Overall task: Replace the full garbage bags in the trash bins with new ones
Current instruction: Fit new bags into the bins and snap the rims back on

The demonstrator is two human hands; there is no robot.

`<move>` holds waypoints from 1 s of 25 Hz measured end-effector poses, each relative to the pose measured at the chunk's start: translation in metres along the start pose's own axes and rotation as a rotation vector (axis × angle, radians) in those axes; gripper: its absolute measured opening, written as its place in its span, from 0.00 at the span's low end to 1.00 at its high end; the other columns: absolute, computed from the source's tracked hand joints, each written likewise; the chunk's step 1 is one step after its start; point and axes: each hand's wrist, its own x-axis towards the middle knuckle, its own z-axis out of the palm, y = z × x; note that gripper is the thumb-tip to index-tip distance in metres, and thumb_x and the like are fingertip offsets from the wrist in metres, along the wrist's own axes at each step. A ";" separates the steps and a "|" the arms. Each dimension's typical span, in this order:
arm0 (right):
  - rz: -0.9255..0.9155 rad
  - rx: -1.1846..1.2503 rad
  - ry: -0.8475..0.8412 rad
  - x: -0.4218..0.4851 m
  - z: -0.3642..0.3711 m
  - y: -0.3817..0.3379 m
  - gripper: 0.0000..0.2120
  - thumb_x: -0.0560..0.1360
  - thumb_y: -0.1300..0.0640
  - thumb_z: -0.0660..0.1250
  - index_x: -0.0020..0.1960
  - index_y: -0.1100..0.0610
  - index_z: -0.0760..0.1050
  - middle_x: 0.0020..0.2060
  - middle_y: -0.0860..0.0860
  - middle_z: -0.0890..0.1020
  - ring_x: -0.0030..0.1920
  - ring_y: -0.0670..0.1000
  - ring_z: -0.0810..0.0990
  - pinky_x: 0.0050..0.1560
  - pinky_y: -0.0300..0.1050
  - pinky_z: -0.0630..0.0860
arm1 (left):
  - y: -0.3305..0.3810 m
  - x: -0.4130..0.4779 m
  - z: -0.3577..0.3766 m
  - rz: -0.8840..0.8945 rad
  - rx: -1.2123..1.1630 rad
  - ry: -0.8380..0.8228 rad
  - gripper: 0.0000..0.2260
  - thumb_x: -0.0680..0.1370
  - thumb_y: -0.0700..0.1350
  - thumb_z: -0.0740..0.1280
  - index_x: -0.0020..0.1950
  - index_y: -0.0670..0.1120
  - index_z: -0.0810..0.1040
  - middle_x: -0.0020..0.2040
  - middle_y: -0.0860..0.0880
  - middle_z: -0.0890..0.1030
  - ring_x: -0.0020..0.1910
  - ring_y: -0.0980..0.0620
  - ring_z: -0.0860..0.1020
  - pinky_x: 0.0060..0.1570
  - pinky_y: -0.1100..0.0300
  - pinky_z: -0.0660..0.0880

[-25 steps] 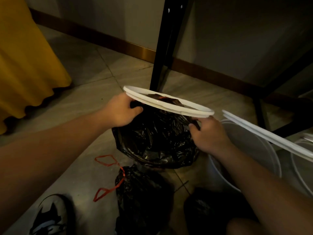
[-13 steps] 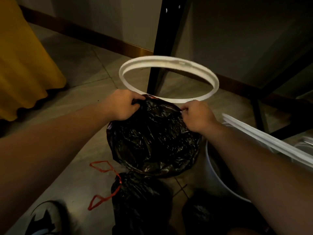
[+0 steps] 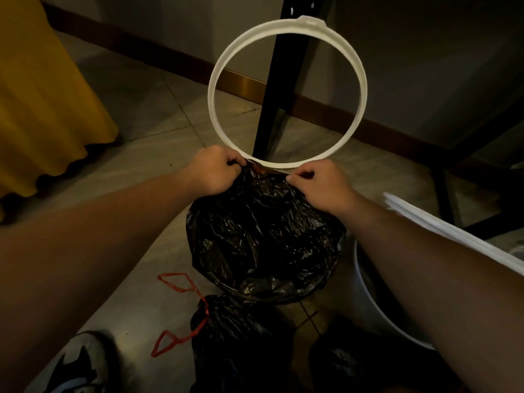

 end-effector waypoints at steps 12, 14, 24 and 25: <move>0.603 0.660 0.037 0.030 0.011 0.007 0.08 0.73 0.66 0.76 0.51 0.59 0.85 0.45 0.55 0.89 0.47 0.56 0.88 0.54 0.57 0.85 | 0.011 0.006 0.015 -0.279 -0.408 -0.095 0.15 0.85 0.44 0.58 0.53 0.44 0.85 0.51 0.45 0.86 0.52 0.47 0.83 0.53 0.53 0.81; 0.659 0.699 -0.068 0.034 0.006 0.008 0.09 0.75 0.68 0.73 0.54 0.61 0.83 0.46 0.58 0.89 0.46 0.57 0.89 0.52 0.58 0.86 | 0.012 0.007 0.016 -0.338 -0.445 -0.108 0.14 0.84 0.43 0.59 0.50 0.47 0.84 0.51 0.46 0.85 0.51 0.48 0.83 0.48 0.55 0.80; 0.703 0.706 -0.217 0.023 0.008 0.017 0.08 0.74 0.61 0.78 0.51 0.62 0.85 0.43 0.59 0.89 0.43 0.56 0.89 0.41 0.54 0.86 | -0.030 -0.003 0.004 -0.387 -0.479 -0.275 0.19 0.85 0.39 0.58 0.53 0.53 0.88 0.56 0.47 0.87 0.59 0.47 0.83 0.62 0.46 0.80; 0.687 0.722 -0.209 0.021 0.009 0.019 0.11 0.73 0.59 0.80 0.52 0.63 0.85 0.44 0.59 0.89 0.44 0.56 0.89 0.43 0.55 0.86 | -0.040 -0.009 0.002 -0.388 -0.481 -0.309 0.19 0.85 0.39 0.59 0.52 0.53 0.88 0.56 0.46 0.87 0.58 0.48 0.83 0.59 0.48 0.80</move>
